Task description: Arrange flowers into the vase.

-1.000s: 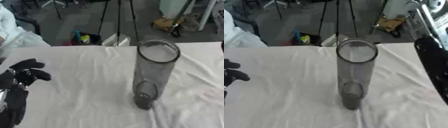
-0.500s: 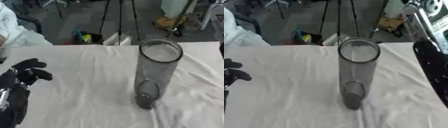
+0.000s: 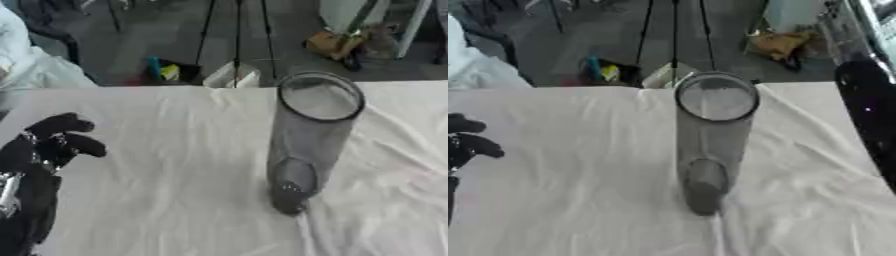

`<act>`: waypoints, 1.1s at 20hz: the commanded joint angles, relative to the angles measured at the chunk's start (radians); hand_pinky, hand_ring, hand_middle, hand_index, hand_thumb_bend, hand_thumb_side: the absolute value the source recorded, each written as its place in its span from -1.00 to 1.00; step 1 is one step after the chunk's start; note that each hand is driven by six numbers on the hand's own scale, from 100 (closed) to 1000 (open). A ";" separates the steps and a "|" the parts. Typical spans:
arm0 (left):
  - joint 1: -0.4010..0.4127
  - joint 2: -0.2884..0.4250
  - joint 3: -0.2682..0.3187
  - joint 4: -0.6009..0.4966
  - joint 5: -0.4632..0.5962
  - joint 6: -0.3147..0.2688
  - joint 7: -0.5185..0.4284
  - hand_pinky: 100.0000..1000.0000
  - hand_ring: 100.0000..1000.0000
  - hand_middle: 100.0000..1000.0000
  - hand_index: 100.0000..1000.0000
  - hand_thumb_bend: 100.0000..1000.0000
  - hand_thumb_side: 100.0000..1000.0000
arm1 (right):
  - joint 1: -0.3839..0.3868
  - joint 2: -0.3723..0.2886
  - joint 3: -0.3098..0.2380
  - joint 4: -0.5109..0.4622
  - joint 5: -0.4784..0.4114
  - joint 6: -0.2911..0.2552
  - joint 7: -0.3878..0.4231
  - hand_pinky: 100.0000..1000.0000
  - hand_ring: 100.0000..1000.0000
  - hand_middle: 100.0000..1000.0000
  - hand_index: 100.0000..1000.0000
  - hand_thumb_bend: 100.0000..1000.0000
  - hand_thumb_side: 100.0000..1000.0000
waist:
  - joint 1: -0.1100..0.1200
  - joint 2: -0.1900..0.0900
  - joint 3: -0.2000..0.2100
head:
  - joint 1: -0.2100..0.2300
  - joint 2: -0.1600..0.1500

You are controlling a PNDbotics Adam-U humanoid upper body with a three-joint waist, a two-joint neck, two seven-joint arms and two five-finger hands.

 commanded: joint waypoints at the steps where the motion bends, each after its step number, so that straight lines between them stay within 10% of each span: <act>1: -0.009 0.017 -0.009 -0.013 0.001 0.003 -0.001 0.08 0.09 0.24 0.56 -0.98 1.00 | -0.028 -0.029 -0.003 -0.032 -0.015 0.022 -0.012 -1.00 -1.00 -1.00 -0.62 -1.00 0.13 | -0.018 -0.027 -0.001 | -0.001 0.011; 22: -0.006 0.019 -0.008 -0.013 0.010 0.006 -0.001 0.08 0.09 0.24 0.56 -0.98 1.00 | -0.003 -0.039 0.003 -0.151 -0.047 0.230 -0.022 -1.00 -1.00 -1.00 -0.62 -1.00 0.12 | -0.018 -0.047 -0.010 | 0.016 0.027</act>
